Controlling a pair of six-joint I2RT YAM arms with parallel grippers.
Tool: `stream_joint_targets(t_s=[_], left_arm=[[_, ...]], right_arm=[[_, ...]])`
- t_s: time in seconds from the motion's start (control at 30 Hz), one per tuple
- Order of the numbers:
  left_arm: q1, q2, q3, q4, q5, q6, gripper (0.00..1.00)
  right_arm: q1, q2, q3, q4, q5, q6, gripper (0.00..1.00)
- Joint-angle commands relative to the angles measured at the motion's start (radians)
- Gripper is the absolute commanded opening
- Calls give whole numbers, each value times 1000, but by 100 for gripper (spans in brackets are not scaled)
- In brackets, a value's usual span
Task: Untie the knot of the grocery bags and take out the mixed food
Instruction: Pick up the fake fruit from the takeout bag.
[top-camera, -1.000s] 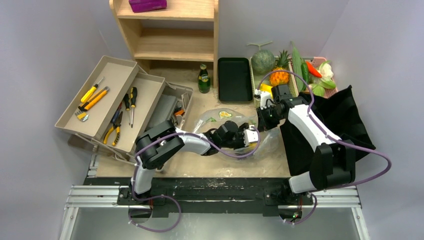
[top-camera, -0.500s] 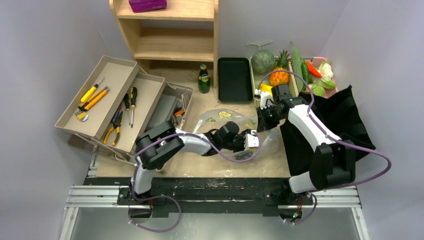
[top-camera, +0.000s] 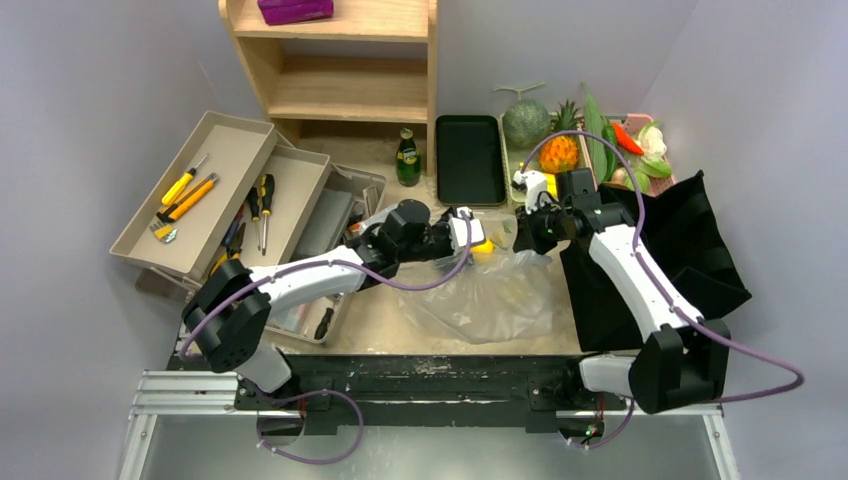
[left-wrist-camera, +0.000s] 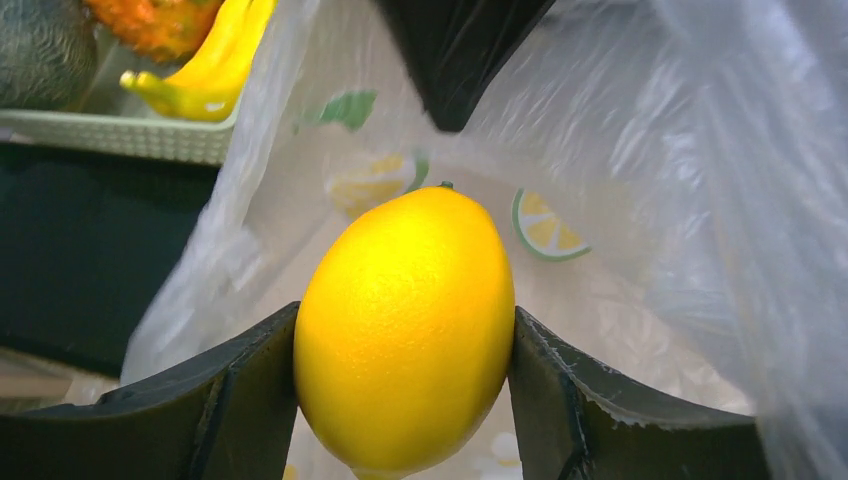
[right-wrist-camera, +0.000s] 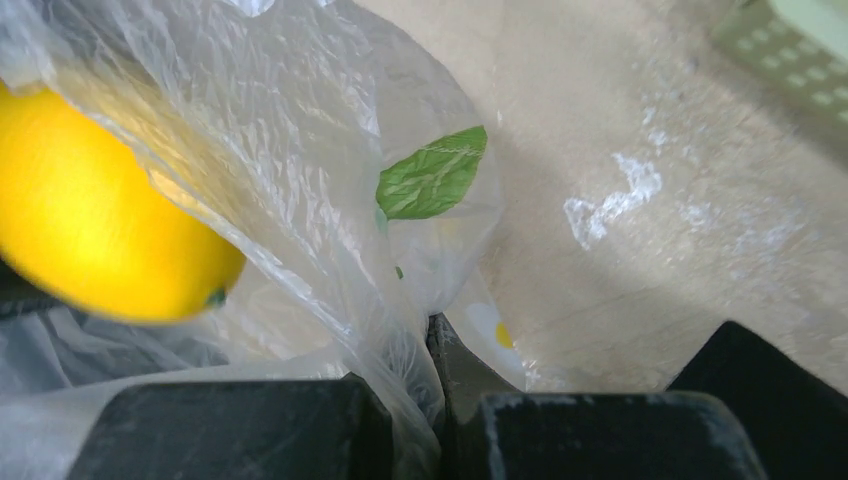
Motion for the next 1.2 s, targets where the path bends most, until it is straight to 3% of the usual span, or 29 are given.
stream_joint_targets(t_s=[0.0, 0.1, 0.23, 0.4, 0.53, 0.7, 0.83, 0.93, 1.17], left_arm=[[50, -64, 22, -91, -19, 4, 26], [56, -91, 32, -89, -41, 1, 26], [68, -39, 127, -181, -175, -4, 25], [127, -17, 117, -172, -247, 9, 25], [196, -60, 94, -129, -99, -62, 25], [192, -80, 140, -149, 123, -93, 26], [192, -112, 154, -167, 153, -43, 26], [192, -153, 133, -174, 157, 43, 27], [180, -230, 91, -101, 132, 216, 28]], right_arm=[[-3, -94, -39, 115, -16, -57, 0], [-3, -133, -65, 198, -15, -31, 0], [-3, -175, -71, 331, -83, 15, 0], [-11, -187, -50, 296, -45, -98, 0], [-16, -161, -54, 289, -64, -127, 0], [5, -12, 5, 358, -182, 74, 0], [4, 43, 79, 302, -259, 75, 49], [4, 13, 122, 242, -280, 30, 74], [3, -70, 264, 176, -384, 89, 97]])
